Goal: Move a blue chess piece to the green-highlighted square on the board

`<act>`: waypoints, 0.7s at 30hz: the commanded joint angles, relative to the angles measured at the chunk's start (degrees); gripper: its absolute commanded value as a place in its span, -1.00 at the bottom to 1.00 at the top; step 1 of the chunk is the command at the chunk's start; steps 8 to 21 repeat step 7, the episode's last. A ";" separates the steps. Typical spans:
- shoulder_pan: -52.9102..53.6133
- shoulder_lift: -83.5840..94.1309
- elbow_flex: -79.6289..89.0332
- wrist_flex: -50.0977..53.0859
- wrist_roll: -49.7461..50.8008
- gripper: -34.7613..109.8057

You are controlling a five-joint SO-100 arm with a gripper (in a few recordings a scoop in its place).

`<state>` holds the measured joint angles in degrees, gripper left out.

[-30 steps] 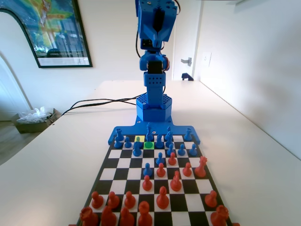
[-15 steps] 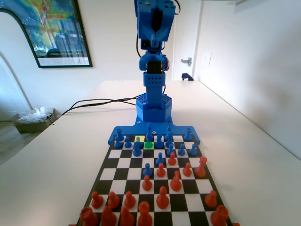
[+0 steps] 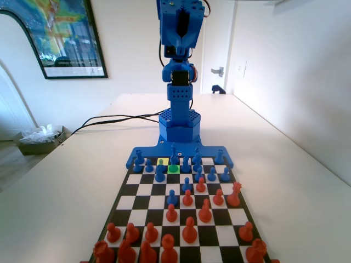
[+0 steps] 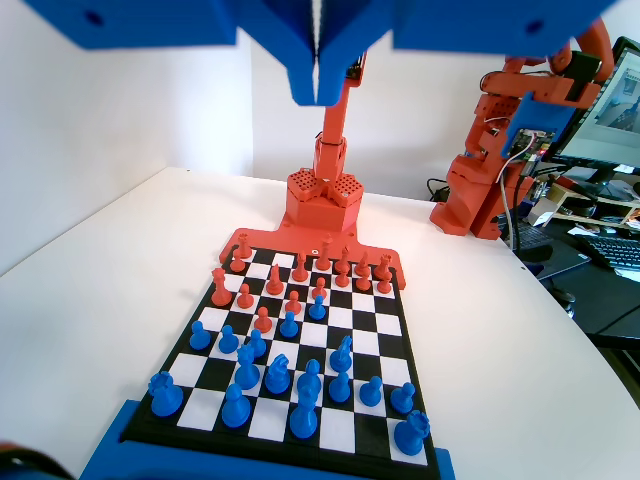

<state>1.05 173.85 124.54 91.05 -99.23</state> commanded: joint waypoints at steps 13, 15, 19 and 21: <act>0.62 1.14 0.35 -0.88 -0.35 -0.49; 0.62 1.14 0.35 -0.88 -0.35 -0.49; 0.62 1.14 0.35 -0.88 -0.35 -0.49; 0.62 1.14 0.35 -0.88 -0.35 -0.49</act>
